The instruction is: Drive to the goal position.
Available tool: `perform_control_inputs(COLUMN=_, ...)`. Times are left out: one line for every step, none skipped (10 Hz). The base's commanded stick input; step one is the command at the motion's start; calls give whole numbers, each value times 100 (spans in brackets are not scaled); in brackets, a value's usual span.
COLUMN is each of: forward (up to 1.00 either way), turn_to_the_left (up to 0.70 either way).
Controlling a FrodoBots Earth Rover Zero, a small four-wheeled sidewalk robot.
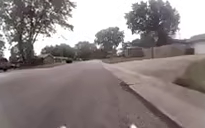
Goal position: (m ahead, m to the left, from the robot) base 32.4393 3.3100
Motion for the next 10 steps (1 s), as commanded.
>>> perform_control_inputs(forward=100, turn_to_the_left=0)
perform_control_inputs(forward=100, turn_to_the_left=0)
perform_control_inputs(forward=100, turn_to_the_left=0)
perform_control_inputs(forward=100, turn_to_the_left=0)
perform_control_inputs(forward=100, turn_to_the_left=0)
perform_control_inputs(forward=100, turn_to_the_left=2)
perform_control_inputs(forward=100, turn_to_the_left=20)
perform_control_inputs(forward=100, turn_to_the_left=14)
perform_control_inputs(forward=100, turn_to_the_left=0)
perform_control_inputs(forward=100, turn_to_the_left=0)
